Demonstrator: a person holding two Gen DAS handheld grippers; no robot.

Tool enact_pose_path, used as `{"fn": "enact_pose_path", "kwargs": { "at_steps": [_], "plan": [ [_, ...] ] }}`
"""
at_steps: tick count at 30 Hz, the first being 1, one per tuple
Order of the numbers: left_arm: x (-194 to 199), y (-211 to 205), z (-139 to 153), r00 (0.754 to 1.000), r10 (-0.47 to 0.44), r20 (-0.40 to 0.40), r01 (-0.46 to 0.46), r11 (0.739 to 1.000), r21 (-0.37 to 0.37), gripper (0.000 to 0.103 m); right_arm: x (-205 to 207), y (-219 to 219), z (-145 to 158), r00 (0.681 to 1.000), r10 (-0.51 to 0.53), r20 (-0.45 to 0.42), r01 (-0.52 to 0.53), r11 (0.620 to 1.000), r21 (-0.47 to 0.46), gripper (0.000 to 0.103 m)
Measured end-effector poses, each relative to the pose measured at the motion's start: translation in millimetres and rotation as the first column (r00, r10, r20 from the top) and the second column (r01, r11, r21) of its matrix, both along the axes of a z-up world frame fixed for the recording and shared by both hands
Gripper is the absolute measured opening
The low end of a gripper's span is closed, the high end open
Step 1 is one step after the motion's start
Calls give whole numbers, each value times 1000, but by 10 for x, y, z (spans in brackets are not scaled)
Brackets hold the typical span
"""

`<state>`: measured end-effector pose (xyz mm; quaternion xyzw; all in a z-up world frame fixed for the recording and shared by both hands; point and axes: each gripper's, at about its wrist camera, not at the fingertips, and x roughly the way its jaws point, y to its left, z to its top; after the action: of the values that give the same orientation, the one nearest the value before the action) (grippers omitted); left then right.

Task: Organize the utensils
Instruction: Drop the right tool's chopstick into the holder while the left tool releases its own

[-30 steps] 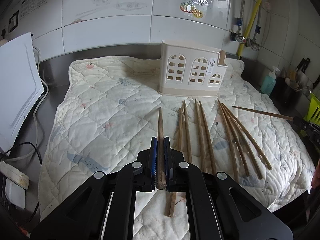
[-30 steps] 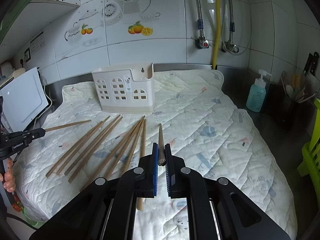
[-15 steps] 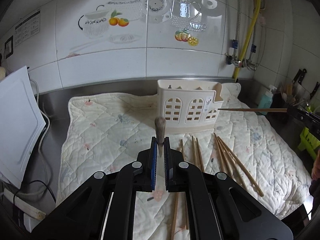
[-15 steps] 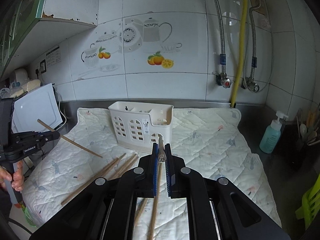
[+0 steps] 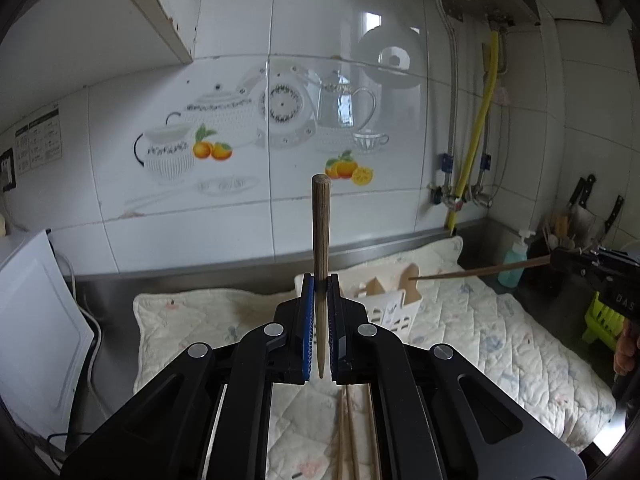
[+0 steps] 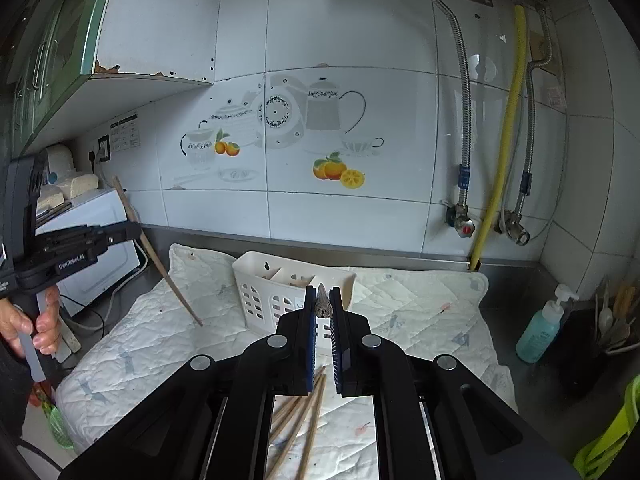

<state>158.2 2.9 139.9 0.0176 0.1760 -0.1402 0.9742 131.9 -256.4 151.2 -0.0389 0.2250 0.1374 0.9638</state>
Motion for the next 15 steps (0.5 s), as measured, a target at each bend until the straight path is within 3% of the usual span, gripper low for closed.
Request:
{"fn": "enact_pose_path", "kwargs": {
  "at_steps": [5,9,15],
  "plan": [
    [210,-161,298,997,-5,83,6,1000,-8,5,248,66,94,999,7,-42,-11,996,-89,7],
    [485,-292,379,994,13,107,-13,1000,1,5,484,118,123,994,34,-105,-48,991,-128,7],
    [984,-392,208,999,18,45,-18,1000,-1,5,819,210,23,982,46,-186,-80,980,-180,7]
  ]
}}
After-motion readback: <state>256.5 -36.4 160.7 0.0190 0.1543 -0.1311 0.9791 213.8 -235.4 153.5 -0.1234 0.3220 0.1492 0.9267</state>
